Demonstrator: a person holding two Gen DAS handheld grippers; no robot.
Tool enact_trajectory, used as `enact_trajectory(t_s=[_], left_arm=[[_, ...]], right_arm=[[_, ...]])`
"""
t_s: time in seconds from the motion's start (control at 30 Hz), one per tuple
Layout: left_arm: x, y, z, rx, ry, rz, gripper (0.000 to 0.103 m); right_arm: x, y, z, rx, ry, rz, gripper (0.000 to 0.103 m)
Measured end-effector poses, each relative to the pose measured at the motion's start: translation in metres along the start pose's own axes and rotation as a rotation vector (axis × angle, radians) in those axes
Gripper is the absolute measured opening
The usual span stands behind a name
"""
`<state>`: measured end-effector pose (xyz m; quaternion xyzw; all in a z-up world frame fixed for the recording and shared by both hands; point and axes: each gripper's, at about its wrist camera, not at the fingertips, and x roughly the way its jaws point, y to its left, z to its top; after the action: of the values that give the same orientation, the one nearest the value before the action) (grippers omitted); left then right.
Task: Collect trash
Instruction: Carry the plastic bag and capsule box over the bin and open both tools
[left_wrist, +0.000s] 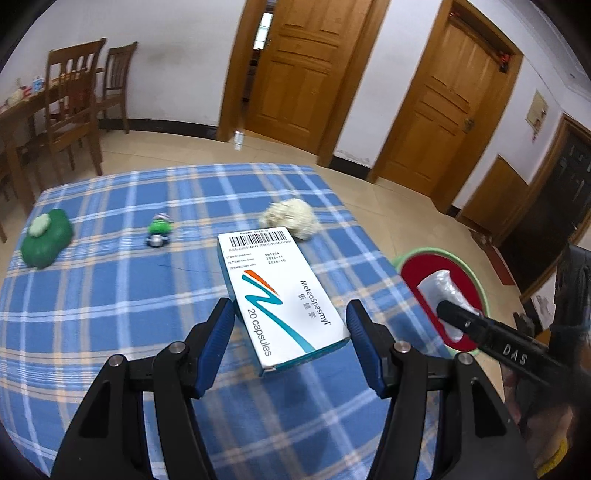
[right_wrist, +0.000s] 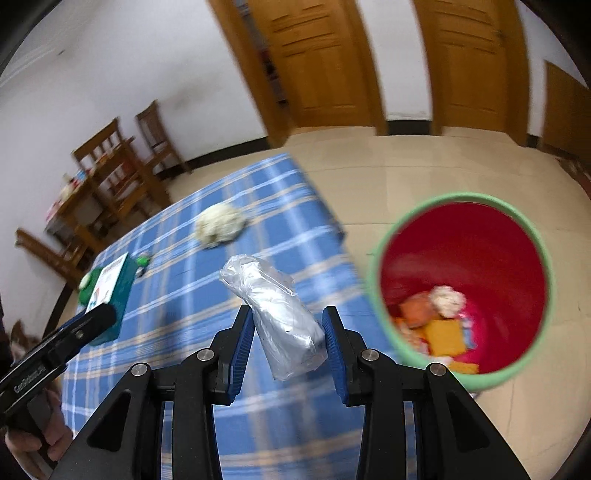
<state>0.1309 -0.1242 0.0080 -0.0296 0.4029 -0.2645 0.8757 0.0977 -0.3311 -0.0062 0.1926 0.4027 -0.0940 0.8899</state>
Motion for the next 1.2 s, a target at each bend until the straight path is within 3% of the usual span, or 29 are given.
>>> enact_trajectory(t_s=[0.47,1.2], left_arm=[[0.031,-0.077,0.011,0.153,0.035,-0.079,0.063],[0.093,-0.178,0.0,0.318,0.145,-0.201,0.063]], right_arm=[[-0.022,-0.102,0.0,0.156,-0.07,-0.16,0.042],[-0.054,-0.172,-0.008,0.289,-0.137,-0.173,0.046]])
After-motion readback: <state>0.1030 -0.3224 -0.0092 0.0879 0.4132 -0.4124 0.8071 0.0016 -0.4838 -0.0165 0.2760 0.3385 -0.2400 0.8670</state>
